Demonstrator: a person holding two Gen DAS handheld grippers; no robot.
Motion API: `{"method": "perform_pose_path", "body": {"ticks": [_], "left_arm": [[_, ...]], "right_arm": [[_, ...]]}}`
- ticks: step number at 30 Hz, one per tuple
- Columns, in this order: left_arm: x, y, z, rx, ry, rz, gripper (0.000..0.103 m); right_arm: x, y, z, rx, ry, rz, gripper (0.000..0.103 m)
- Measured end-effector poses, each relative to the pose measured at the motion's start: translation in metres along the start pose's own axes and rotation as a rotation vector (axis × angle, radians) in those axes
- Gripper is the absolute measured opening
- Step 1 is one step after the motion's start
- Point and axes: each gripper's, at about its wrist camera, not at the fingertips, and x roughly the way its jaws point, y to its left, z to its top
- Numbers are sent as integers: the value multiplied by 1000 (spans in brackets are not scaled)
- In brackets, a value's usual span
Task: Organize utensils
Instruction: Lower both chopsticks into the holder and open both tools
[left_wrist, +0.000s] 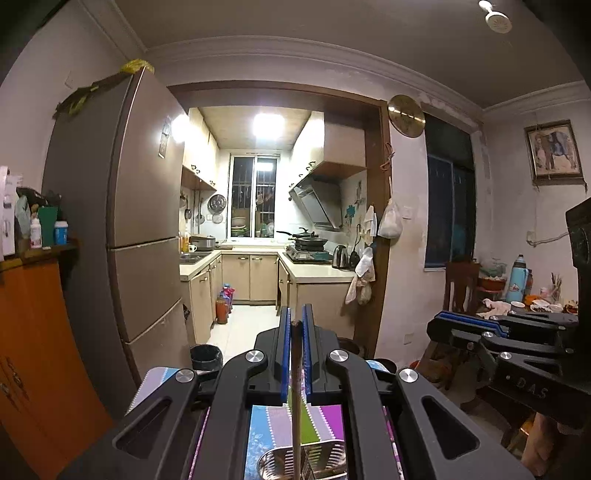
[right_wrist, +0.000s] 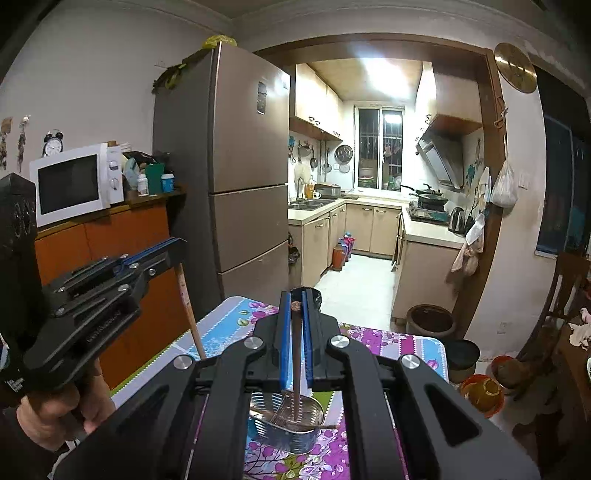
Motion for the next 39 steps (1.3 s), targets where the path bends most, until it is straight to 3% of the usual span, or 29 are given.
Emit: {"method": "perform_pose_path", "body": {"ticks": [16, 35, 36, 38, 39], "left_arm": [[67, 11, -47, 10, 76, 28, 7], [84, 13, -72, 10, 144, 33, 8], [84, 13, -71, 5, 144, 30, 8], [81, 12, -70, 2, 143, 27, 8], [81, 13, -68, 0, 142, 24, 8]], "right_arm": [[63, -14, -36, 31, 92, 21, 5], [84, -22, -55, 68, 153, 53, 6], [82, -22, -55, 70, 150, 55, 8], [76, -22, -54, 78, 141, 59, 24], [70, -23, -54, 80, 132, 59, 43]]}}
